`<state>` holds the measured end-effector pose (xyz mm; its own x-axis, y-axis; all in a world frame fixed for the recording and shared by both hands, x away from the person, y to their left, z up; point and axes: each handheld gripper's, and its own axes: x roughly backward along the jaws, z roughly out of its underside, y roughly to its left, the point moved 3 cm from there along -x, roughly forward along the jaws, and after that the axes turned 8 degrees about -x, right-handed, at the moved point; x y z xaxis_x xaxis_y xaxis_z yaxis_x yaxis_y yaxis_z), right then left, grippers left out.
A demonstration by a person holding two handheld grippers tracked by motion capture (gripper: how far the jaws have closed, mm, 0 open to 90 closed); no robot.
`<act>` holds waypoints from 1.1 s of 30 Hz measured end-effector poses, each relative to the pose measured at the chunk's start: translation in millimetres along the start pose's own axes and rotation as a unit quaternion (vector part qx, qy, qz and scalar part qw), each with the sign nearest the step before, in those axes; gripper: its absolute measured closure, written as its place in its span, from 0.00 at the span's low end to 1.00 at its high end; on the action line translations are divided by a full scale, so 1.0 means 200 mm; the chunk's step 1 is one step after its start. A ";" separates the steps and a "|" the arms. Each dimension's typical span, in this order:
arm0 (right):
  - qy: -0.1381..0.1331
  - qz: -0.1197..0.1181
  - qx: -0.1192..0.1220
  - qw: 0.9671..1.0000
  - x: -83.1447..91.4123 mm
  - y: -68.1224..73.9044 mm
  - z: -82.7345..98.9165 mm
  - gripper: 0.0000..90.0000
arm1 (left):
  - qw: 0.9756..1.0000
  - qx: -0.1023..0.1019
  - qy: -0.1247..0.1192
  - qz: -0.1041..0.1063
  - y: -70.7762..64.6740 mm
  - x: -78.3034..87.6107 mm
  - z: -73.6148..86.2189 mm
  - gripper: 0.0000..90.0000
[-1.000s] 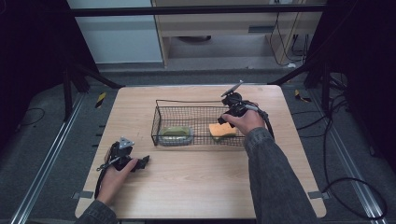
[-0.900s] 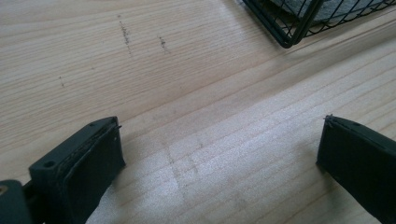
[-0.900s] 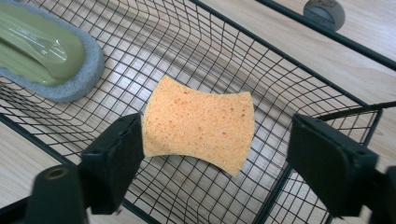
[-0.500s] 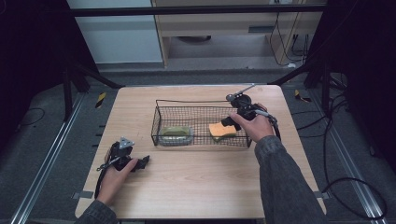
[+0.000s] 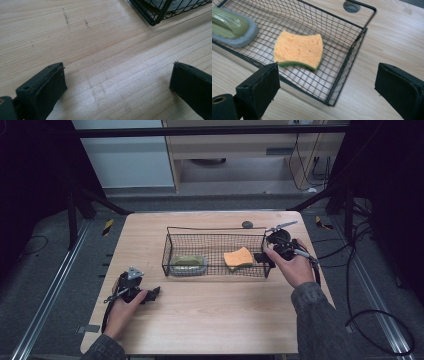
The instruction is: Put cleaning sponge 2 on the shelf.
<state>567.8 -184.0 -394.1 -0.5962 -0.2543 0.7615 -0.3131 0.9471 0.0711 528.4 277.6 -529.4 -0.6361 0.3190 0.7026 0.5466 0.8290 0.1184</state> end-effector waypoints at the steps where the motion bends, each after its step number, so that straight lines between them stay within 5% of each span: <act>1: -0.001 0.004 0.000 1.000 0.01 -0.01 0.02 0.07 | 1.000 0.000 0.000 0.000 0.00 0.00 0.00 0.00; 16: -0.020 0.042 -0.028 0.998 0.11 -0.19 0.37 0.09 | 1.000 0.002 -0.001 0.000 0.00 0.00 0.00 0.00; 24: -0.002 0.043 -0.050 0.998 0.01 -0.24 0.54 0.10 | 1.000 0.003 -0.003 0.000 -0.01 -0.01 -0.01 0.00; 33: -0.010 0.056 -0.082 0.995 -0.17 -0.32 0.60 0.11 | 1.000 0.002 -0.003 0.000 -0.01 -0.01 -0.01 0.00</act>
<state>518.4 -259.4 -501.9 -0.6363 -0.1486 0.7570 -0.1210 0.9884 0.0923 529.5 275.6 -529.6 -0.6386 0.3219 0.6990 0.5448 0.8306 0.1152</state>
